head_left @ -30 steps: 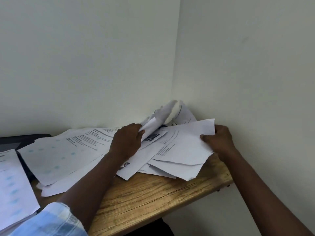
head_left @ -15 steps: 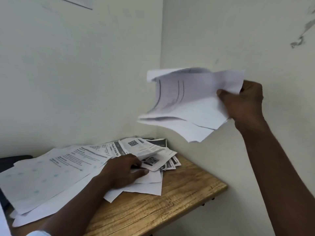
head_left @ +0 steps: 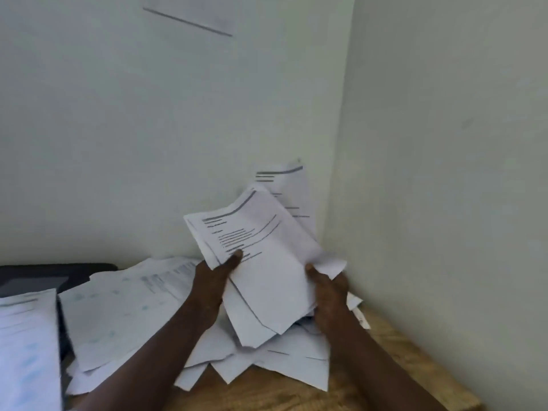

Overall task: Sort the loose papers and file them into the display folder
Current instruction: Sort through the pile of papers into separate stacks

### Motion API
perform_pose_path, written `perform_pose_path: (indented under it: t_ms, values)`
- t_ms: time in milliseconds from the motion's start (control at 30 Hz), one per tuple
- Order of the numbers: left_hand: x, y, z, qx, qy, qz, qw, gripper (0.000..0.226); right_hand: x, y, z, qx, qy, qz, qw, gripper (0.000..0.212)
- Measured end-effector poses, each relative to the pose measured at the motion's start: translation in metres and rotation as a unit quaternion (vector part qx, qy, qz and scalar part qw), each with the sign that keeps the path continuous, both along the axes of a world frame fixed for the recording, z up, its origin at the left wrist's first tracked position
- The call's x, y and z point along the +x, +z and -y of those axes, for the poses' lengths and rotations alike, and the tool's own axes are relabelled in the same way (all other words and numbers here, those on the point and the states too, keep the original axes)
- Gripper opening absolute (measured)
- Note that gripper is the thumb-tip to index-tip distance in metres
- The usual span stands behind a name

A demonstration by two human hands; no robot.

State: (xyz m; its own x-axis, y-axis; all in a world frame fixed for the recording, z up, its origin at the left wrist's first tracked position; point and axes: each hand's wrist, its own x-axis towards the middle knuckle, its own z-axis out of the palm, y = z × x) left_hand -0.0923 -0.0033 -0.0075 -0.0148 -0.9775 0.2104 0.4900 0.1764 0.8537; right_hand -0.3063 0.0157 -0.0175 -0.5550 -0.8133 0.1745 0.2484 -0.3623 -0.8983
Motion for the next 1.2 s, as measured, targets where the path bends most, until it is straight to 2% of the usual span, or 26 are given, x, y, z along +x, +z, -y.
perform_pose_path:
  t_ms: [67, 167, 267, 367, 433, 467, 500, 533, 567, 667, 767, 900, 1067, 1200]
  values:
    - [0.012, -0.001, 0.009, -0.02, 0.072, 0.046, 0.996, 0.03, 0.003, -0.009, 0.007, 0.04, 0.087, 0.034, 0.995, 0.042]
    - [0.038, -0.004, 0.02, -0.034, -0.014, 0.109, 0.993, 0.041, -0.005, -0.005, 0.01, 0.06, 0.216, 0.057, 0.973, 0.032]
    - [0.062, -0.006, 0.023, -0.013, -0.095, 0.142, 0.985, 0.047, -0.018, 0.005, 0.008, 0.02, 0.233, 0.053, 0.971, 0.017]
    - [0.076, -0.008, 0.021, 0.015, -0.139, 0.144, 0.98, 0.052, -0.024, 0.001, 0.01, 0.053, 0.225, -0.013, 0.973, 0.027]
    - [0.082, -0.009, 0.021, 0.021, -0.175, 0.16, 0.971, 0.055, -0.021, -0.003, 0.011, 0.066, 0.15, -0.119, 0.979, 0.028]
    - [0.084, -0.009, 0.021, 0.022, -0.192, 0.17, 0.966, 0.055, -0.019, -0.007, 0.013, 0.045, 0.08, -0.221, 0.971, 0.027]
    - [0.085, -0.008, 0.021, 0.023, -0.211, 0.177, 0.961, 0.056, -0.017, -0.01, 0.015, 0.021, -0.024, -0.342, 0.939, 0.027]
    - [0.085, -0.008, 0.021, 0.024, -0.227, 0.181, 0.956, 0.057, -0.014, -0.009, 0.014, -0.013, -0.115, -0.424, 0.898, 0.03]
    - [0.084, -0.007, 0.02, 0.027, -0.241, 0.181, 0.953, 0.058, -0.012, -0.008, 0.013, -0.043, -0.142, -0.438, 0.886, 0.03]
    - [0.078, -0.005, 0.015, 0.031, -0.262, 0.175, 0.948, 0.056, -0.005, -0.001, 0.007, -0.031, 0.014, -0.329, 0.944, 0.033]
    - [0.072, -0.005, 0.014, 0.032, -0.265, 0.184, 0.946, 0.053, -0.004, -0.001, 0.007, -0.018, 0.126, -0.299, 0.946, 0.029]
    - [0.068, -0.005, 0.018, 0.038, -0.226, 0.157, 0.961, 0.052, -0.007, -0.008, 0.013, -0.04, 0.146, -0.272, 0.95, 0.029]
    - [0.064, -0.002, 0.022, 0.001, -0.065, 0.158, 0.985, 0.04, -0.001, -0.01, 0.01, -0.029, 0.164, -0.211, 0.963, 0.034]
    - [0.06, -0.002, 0.02, -0.019, -0.048, 0.168, 0.984, 0.033, 0.001, -0.01, 0.007, -0.032, 0.165, -0.21, 0.963, 0.023]
